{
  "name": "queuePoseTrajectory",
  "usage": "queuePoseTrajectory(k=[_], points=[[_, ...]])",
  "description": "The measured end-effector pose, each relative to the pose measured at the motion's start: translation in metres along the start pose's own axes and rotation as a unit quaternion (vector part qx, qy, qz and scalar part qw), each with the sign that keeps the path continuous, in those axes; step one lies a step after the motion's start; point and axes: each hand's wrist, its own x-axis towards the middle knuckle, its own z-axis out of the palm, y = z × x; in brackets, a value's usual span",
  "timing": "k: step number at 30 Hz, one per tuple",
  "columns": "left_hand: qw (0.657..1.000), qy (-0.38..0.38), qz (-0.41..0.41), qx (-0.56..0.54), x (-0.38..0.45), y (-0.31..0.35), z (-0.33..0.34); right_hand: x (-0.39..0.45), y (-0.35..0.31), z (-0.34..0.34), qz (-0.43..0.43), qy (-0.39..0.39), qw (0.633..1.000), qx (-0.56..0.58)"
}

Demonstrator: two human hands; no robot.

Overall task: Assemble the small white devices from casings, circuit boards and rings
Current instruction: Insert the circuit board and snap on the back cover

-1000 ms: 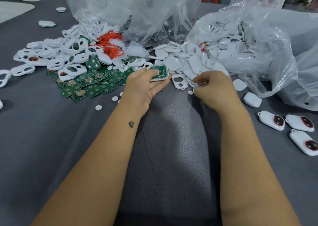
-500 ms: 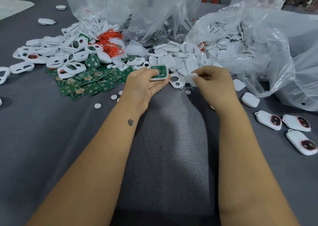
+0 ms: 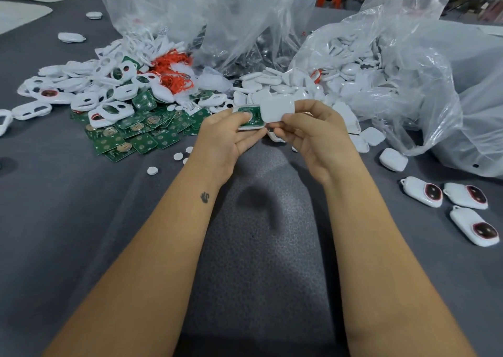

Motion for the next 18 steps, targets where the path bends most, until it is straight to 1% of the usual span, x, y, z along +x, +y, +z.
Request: queuePoseTrajectory(k=[4,8,12,14,18], points=[[1.0,-0.029,0.004,-0.009,-0.0013,-0.0012,-0.0001,-0.0002,0.0013,0.0033,0.013,-0.017,0.999,0.031],[0.999,-0.051,0.012,0.004,-0.0023,-0.0016,-0.0009,-0.0009,-0.0012,0.0045,0.057,-0.033,0.989,0.132],[0.998,-0.054,0.016,0.009,-0.002,-0.0021,-0.0013,-0.0025,-0.0022,0.0044,0.095,-0.044,0.976,0.193],[0.999,-0.049,0.014,0.013,-0.0016,-0.002,-0.0006,-0.0032,-0.0019,0.004,0.113,-0.045,0.971,0.207],[0.999,-0.047,0.007,0.008,-0.0024,-0.0018,0.0005,-0.0024,-0.0006,0.0032,0.129,-0.026,0.971,0.198]])
